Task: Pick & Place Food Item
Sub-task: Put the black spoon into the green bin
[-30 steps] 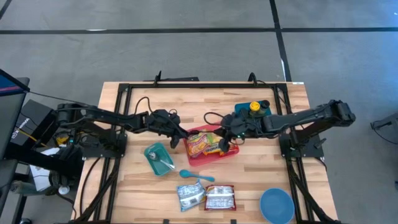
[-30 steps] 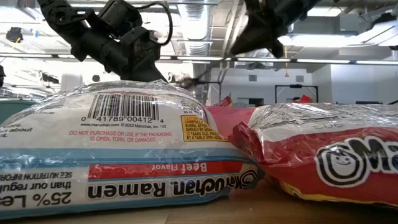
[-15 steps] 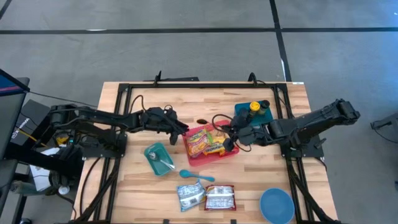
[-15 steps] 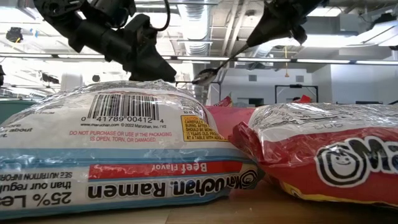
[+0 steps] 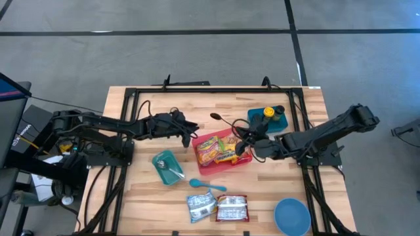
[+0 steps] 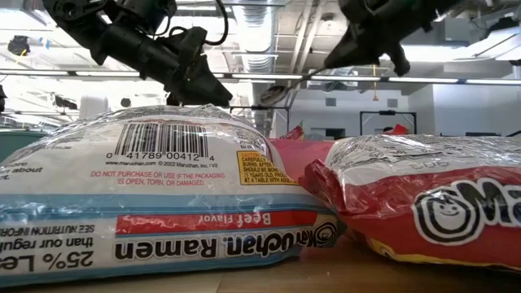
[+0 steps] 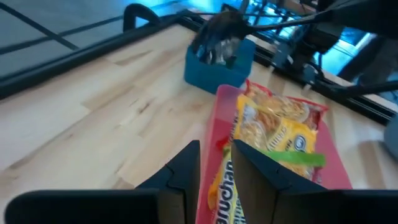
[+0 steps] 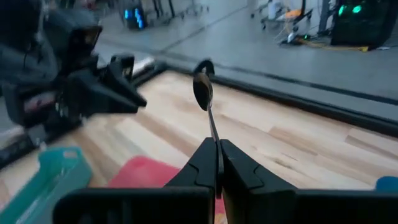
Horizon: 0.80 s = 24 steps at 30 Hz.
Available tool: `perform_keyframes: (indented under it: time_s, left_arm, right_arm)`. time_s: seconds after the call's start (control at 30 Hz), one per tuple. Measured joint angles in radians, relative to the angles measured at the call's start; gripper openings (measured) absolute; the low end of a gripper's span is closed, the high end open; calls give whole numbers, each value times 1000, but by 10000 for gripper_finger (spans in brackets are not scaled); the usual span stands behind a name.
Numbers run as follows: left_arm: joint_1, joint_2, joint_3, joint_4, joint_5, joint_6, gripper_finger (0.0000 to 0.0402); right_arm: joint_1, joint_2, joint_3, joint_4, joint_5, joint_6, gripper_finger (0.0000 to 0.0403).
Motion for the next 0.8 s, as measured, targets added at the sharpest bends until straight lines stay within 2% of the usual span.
perform_keyframes:
  time_s: [0.3, 0.8]
  left_arm:
    - [0, 0, 0, 56, -10, 0, 85]
    - [-87, 1, -2, 265, -13, 0, 85]
  right_arm:
    - [-28, -1, -156, 400, 36, -68, 0]
    - [-37, -1, -213, 664, 31, -145, 0]
